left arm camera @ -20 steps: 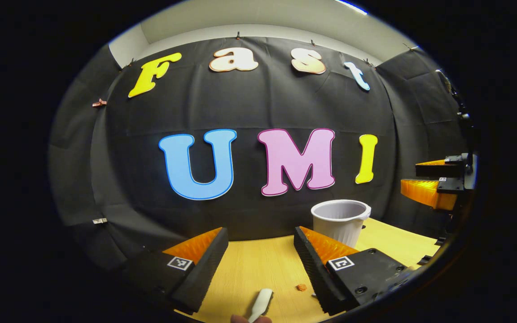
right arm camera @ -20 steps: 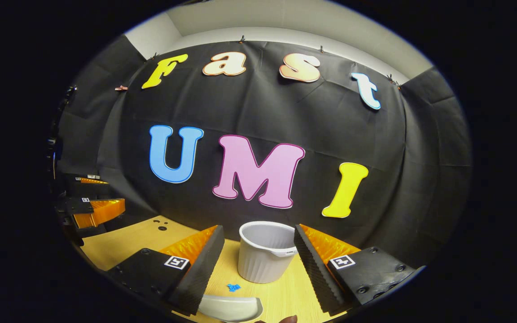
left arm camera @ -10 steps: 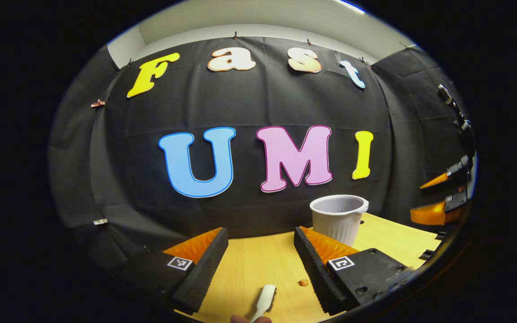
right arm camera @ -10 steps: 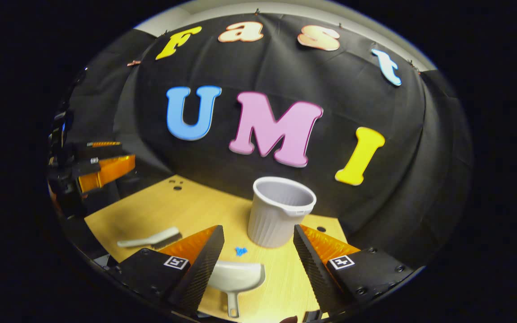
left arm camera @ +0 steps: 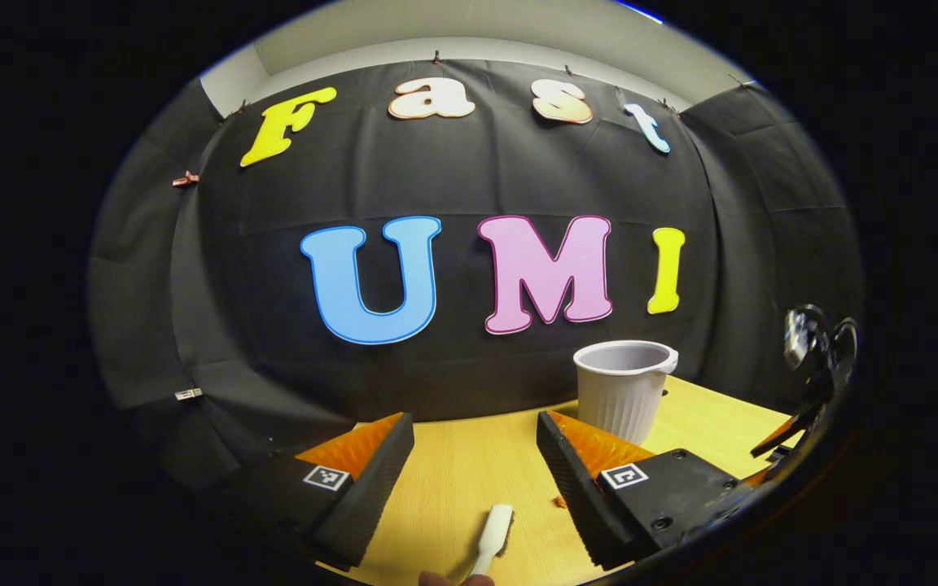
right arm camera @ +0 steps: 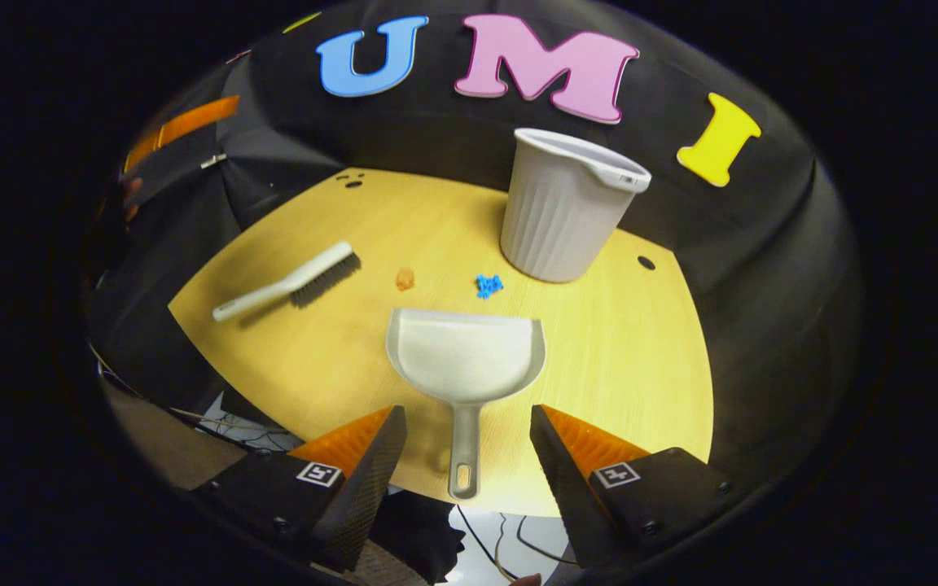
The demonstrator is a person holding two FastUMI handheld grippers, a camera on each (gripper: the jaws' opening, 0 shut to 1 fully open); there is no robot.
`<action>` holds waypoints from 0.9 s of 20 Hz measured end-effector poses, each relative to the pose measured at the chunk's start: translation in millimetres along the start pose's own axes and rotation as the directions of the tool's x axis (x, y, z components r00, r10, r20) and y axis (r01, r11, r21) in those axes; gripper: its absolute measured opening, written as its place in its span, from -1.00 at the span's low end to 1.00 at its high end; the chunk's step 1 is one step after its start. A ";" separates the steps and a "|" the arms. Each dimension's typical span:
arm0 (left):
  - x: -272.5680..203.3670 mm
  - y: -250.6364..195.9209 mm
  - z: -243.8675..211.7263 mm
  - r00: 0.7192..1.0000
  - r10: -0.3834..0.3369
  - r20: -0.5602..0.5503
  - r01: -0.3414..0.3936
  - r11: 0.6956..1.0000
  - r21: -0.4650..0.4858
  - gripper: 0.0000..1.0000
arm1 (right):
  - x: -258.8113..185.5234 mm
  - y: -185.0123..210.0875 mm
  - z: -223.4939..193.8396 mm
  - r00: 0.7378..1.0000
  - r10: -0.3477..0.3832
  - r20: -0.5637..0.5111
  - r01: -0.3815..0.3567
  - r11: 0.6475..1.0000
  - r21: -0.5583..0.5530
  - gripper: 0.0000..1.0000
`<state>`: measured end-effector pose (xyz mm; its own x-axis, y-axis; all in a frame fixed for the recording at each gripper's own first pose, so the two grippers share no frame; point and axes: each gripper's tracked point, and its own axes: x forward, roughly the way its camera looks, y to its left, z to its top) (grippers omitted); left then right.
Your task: Pick up the small broom and dustpan from the desktop, sweep the trash into the dustpan with the broom, and then empty the trash into the garbage bin.
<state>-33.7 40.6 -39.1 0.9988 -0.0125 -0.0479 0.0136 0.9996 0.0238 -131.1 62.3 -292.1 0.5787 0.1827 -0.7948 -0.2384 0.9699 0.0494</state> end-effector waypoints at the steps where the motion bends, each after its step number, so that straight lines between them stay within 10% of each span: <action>1: -0.9 1.5 -2.5 1.000 0.001 -0.004 -0.001 1.000 -0.001 0.93 | 14.4 3.2 -5.0 1.000 0.010 -0.025 -0.010 1.000 0.003 0.92; 18: 4.7 28.3 -34.3 0.996 0.042 -0.081 -0.042 0.999 0.004 0.93 | 136.2 10.5 -49.4 0.966 0.037 -0.257 -0.012 0.995 0.098 0.82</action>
<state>-30.3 69.7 -72.8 0.9913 0.0318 -0.1279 -0.0283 0.9992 0.0293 -93.3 89.4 -429.7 0.3496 0.1708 -0.9212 -0.1676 0.9788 0.1178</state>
